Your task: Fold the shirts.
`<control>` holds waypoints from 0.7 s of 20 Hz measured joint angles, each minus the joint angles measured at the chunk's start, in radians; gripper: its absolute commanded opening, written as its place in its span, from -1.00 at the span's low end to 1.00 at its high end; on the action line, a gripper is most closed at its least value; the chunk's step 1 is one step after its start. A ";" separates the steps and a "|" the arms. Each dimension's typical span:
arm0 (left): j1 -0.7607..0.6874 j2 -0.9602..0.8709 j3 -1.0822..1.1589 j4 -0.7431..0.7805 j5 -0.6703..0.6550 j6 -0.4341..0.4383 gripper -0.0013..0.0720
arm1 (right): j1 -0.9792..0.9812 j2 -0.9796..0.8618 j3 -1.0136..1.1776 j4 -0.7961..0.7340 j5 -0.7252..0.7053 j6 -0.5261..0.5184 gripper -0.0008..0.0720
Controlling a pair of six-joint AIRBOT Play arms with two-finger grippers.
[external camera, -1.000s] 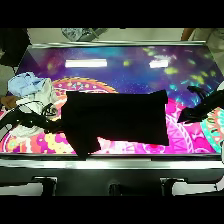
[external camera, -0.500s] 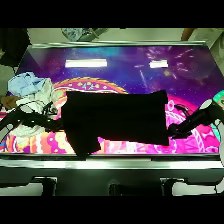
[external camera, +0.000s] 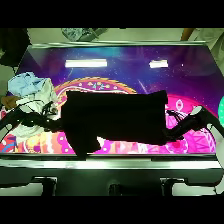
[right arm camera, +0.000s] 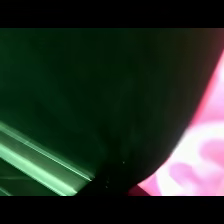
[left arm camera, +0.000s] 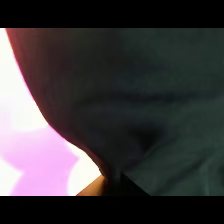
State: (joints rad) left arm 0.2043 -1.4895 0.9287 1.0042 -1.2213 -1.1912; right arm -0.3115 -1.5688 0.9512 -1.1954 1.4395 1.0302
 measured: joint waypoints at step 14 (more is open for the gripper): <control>-0.003 0.464 0.942 0.059 -0.013 -0.124 -0.87 | 0.034 0.591 0.745 -0.111 -0.267 -0.185 -0.87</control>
State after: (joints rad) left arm 0.2016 -1.0256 1.8706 1.0634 -1.2339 -1.3155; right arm -0.2771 -0.9783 1.6958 -1.3067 1.1728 0.8448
